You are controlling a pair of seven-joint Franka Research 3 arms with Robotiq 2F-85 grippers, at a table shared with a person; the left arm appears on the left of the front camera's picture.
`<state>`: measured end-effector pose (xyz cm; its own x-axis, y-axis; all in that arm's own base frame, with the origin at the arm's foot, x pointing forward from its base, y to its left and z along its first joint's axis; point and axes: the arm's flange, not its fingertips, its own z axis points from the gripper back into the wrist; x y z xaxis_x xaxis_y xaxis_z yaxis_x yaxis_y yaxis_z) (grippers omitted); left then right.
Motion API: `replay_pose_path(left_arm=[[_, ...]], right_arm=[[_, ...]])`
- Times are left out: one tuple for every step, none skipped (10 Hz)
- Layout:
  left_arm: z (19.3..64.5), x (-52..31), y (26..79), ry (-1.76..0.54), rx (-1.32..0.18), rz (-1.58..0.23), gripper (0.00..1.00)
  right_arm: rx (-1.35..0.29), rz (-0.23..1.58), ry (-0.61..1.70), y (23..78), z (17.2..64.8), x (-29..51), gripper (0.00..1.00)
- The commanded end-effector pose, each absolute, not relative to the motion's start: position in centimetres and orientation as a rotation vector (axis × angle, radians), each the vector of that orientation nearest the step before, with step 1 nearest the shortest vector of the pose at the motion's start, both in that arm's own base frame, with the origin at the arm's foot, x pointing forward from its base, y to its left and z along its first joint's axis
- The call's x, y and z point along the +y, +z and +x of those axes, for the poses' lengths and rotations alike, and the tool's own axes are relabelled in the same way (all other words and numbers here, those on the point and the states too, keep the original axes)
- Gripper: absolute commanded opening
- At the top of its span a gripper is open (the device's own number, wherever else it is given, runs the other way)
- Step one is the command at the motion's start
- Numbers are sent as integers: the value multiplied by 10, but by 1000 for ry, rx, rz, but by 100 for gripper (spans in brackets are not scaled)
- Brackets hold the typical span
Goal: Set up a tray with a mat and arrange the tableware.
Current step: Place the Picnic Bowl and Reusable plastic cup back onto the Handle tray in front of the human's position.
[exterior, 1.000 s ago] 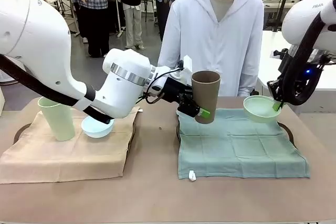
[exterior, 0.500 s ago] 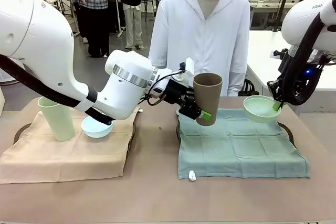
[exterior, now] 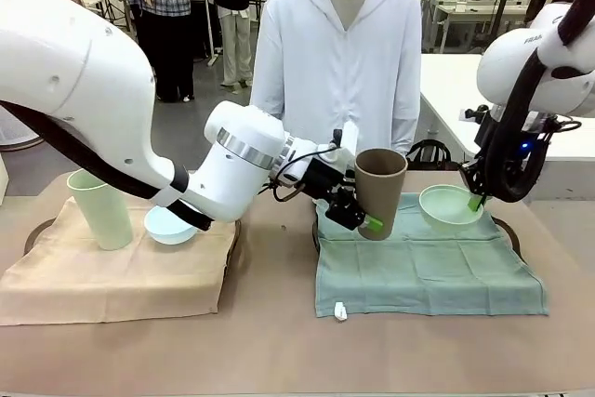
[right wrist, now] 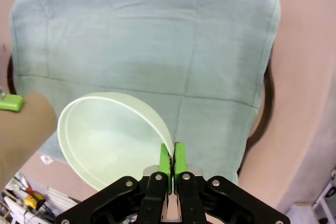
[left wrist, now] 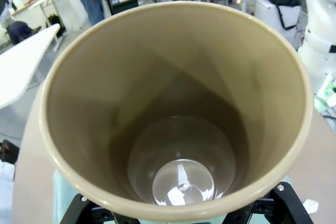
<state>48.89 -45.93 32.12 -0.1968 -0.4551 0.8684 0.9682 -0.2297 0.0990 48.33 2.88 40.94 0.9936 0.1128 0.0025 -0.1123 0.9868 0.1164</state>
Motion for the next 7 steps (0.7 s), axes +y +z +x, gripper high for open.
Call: replay_pose_path(left_arm=[[510, -467, 311, -1682, -841, -886, 81], [514, -466, 307, -1675, -846, -877, 81], [521, -464, 303, -1670, -852, -864, 81], [521, -464, 300, -1666, -856, -850, 81], [525, -464, 299, -1666, -856, -849, 81], [528, -468, 294, -1675, -852, -850, 81], [530, -469, 293, -1677, -845, -851, 81]], right_arm=[[8, 124, 128, 392, 492, 30, 4], [28, 121, 131, 382, 493, 33, 4], [40, 113, 131, 374, 497, 33, 4], [50, 114, 137, 368, 496, 35, 4], [54, 114, 139, 363, 498, 37, 4], [49, 109, 138, 359, 500, 36, 4], [51, 110, 136, 356, 502, 38, 4]])
